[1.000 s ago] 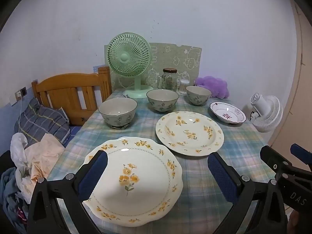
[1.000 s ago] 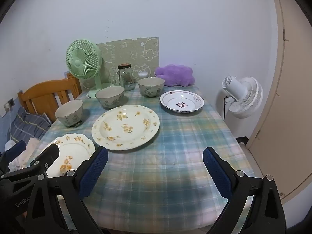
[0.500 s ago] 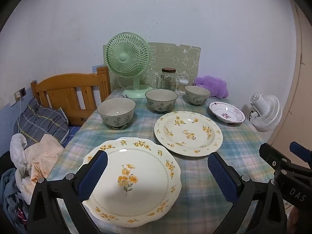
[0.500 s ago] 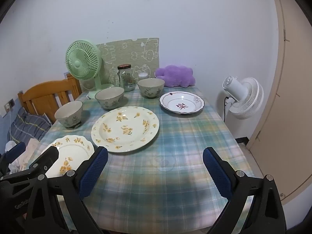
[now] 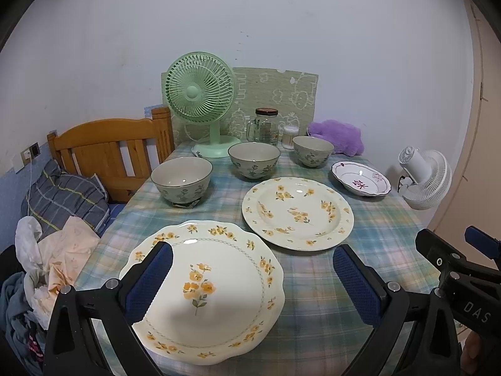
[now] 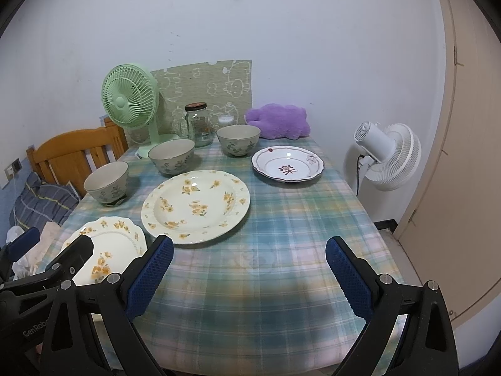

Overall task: Organize plates and bowls
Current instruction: 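Close both tools on the rim of the large yellow-flower plate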

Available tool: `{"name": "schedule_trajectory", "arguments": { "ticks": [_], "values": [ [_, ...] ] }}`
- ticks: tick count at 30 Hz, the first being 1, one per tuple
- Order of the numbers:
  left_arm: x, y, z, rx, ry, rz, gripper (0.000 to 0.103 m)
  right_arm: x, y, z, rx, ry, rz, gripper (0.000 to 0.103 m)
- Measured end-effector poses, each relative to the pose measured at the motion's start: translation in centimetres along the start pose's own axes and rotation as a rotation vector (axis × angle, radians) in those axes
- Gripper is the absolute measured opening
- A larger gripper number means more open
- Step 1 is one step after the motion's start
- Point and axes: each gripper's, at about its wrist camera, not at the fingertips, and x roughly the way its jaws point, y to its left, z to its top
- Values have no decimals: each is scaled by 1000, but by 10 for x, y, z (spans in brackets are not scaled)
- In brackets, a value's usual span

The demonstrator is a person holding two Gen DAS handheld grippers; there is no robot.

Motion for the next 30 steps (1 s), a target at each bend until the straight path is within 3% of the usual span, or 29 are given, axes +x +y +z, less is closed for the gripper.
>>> {"name": "schedule_trajectory", "arguments": {
  "ticks": [30],
  "values": [
    [0, -6, 2, 10, -5, 2, 102, -1, -6, 2, 1, -2, -4, 99]
  ]
}}
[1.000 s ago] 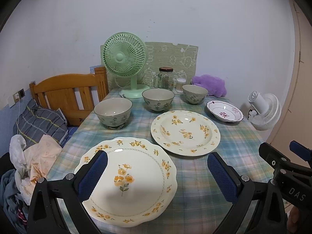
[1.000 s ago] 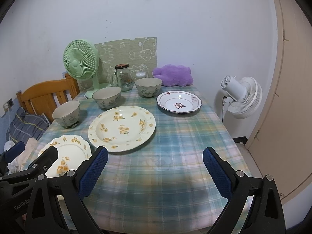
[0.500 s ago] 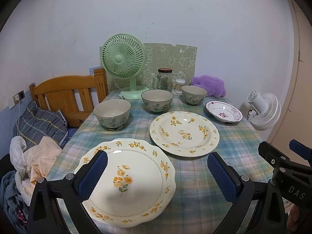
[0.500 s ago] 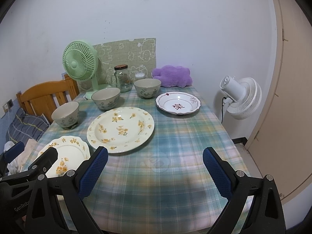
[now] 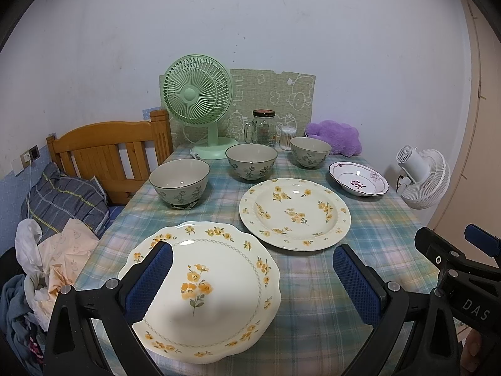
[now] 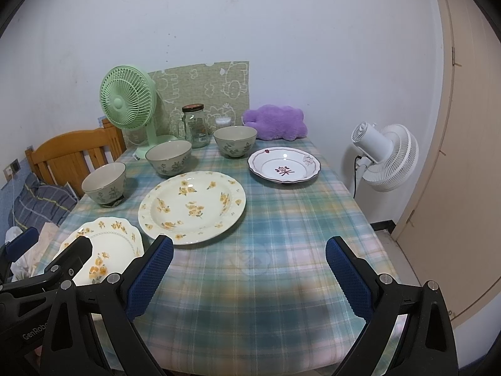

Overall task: Organize plates and bowls
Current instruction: 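Close both tools on the rim of the large yellow-flower plate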

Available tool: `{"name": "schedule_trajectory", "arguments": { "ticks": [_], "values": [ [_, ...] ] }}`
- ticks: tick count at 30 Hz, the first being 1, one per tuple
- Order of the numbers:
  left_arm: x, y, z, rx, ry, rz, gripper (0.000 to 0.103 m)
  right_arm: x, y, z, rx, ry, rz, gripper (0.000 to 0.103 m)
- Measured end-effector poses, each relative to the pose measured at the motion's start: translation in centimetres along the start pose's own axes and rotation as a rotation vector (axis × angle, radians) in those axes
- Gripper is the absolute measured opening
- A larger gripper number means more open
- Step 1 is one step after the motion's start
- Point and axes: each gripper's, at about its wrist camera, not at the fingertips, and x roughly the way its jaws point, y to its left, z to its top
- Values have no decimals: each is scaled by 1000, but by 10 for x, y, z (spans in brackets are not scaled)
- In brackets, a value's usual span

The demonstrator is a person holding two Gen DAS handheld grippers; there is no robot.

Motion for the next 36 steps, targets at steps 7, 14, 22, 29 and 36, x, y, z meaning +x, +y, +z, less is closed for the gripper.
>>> {"name": "schedule_trajectory", "arguments": {
  "ticks": [7, 14, 22, 29, 36],
  "values": [
    [0, 0, 0, 0, 0, 0, 102, 0, 2, 1, -1, 1, 0, 99],
    [0, 0, 0, 0, 0, 0, 102, -1, 2, 1, -1, 1, -1, 99],
    [0, 0, 0, 0, 2, -7, 102, -1, 2, 0, 2, 2, 1, 99],
    [-1, 7, 0, -2, 2, -11, 102, -2, 5, 0, 3, 3, 6, 99],
    [10, 25, 3, -23, 13, 1, 102, 3, 20, 3, -15, 14, 10, 99]
  ]
}}
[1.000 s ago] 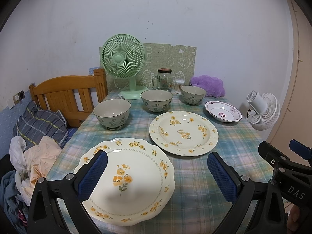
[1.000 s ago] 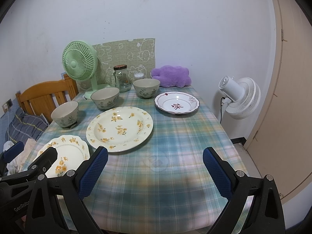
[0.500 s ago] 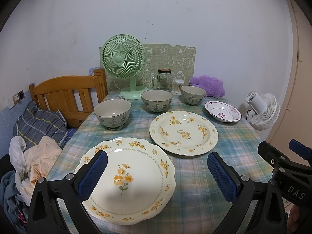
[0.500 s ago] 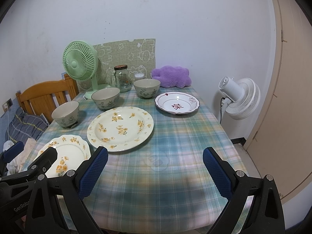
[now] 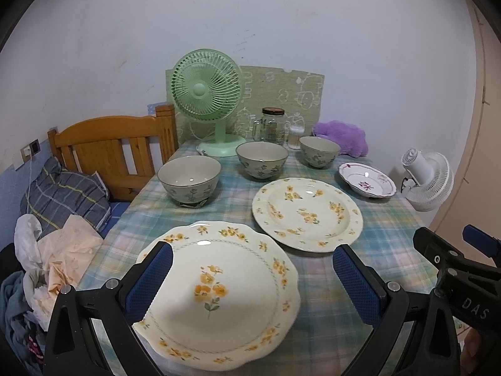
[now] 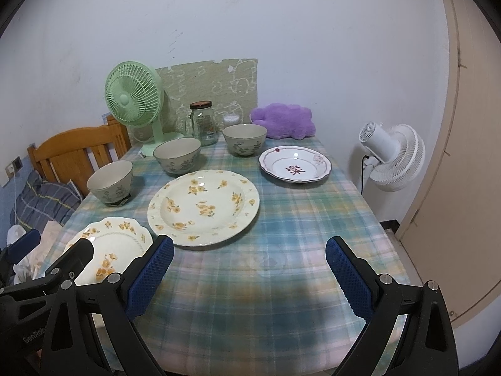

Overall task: Organize plates and bowls
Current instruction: 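Close both tools on the rim of the large yellow-flower plate, then lift the large yellow-flower plate off the table with both tools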

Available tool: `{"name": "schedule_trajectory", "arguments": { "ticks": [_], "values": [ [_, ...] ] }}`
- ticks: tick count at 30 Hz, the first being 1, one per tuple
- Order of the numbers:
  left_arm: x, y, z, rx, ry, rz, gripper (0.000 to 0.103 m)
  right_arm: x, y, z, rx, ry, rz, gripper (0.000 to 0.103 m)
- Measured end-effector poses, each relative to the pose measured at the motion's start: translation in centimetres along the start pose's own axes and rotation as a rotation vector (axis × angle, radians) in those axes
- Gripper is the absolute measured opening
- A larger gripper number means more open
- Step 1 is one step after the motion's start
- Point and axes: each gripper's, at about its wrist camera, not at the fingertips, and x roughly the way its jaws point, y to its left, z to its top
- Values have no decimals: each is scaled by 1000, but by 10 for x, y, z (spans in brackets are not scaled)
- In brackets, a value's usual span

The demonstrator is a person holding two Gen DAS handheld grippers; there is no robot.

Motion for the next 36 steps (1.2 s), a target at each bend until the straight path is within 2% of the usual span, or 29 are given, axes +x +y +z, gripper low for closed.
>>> {"name": "schedule_trajectory", "arguments": {
  "ticks": [5, 12, 22, 32, 36],
  "values": [
    [13, 14, 6, 2, 20, 10, 95, 8, 20, 8, -23, 6, 9, 99],
    [41, 44, 13, -4, 83, 18, 94, 32, 53, 14, -37, 55, 27, 98],
    [87, 89, 2, 11, 241, 41, 88, 83, 105, 10, -38, 202, 54, 92],
    [133, 117, -25, 28, 409, 14, 80, 135, 143, -22, -20, 375, 63, 82],
    [140, 116, -32, 54, 446, 9, 75, 150, 153, -36, -12, 437, 55, 74]
  ]
}}
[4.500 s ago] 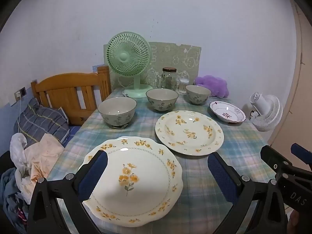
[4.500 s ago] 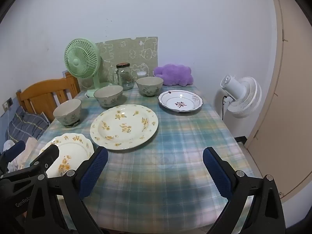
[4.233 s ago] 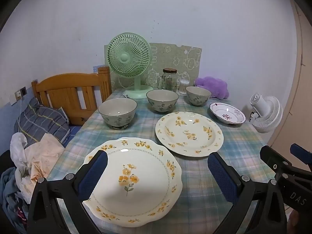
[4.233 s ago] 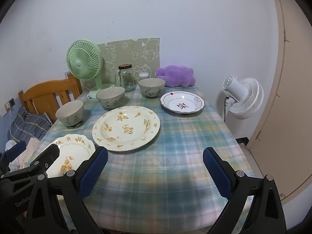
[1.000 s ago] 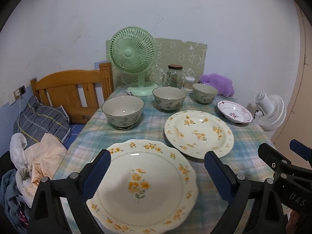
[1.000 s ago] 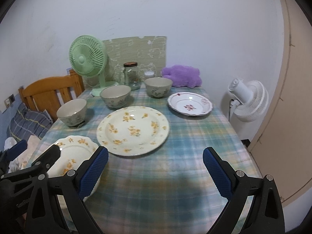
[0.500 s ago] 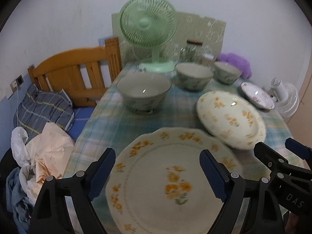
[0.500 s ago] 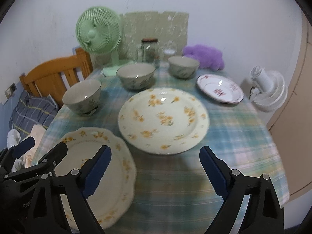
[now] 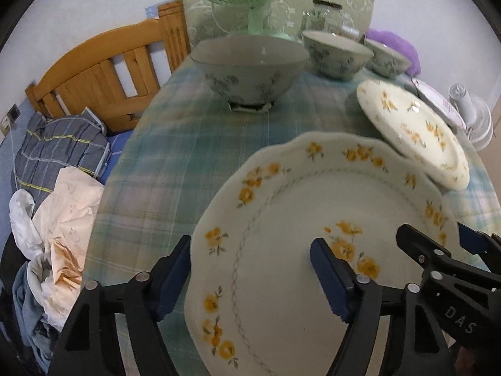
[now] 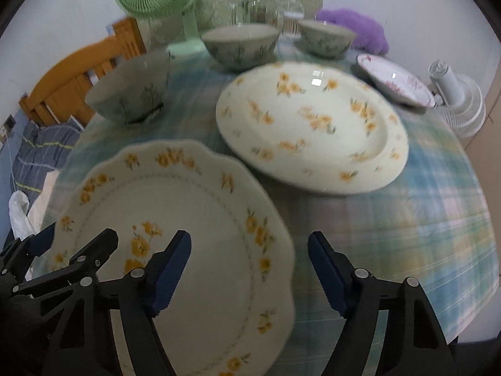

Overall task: Organize plates and bowls
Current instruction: 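Lift the large yellow-flower plate off the table with both tools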

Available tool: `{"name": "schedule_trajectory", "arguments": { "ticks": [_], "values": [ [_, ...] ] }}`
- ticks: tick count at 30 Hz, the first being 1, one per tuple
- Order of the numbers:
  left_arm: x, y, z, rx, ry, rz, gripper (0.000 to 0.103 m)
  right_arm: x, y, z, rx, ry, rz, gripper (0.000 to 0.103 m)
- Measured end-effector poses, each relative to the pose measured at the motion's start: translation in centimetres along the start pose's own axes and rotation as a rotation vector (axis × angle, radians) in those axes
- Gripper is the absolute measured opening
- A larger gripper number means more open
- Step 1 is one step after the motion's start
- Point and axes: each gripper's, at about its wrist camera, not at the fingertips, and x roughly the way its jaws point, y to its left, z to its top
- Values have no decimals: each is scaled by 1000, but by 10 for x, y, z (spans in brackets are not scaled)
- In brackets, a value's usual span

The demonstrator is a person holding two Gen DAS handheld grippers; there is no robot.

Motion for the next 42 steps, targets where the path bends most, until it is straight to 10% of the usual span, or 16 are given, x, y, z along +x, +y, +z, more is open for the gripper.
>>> {"name": "schedule_trajectory", "arguments": {
  "ticks": [24, 42],
  "values": [
    [-27, 2, 37, -10, 11, -112, 71, -26, 11, 31, 39, 33, -67, 67],
    [-33, -102, 56, 92, -44, -139, 71, -48, -85, 35, 132, -46, -113, 67]
  ]
}}
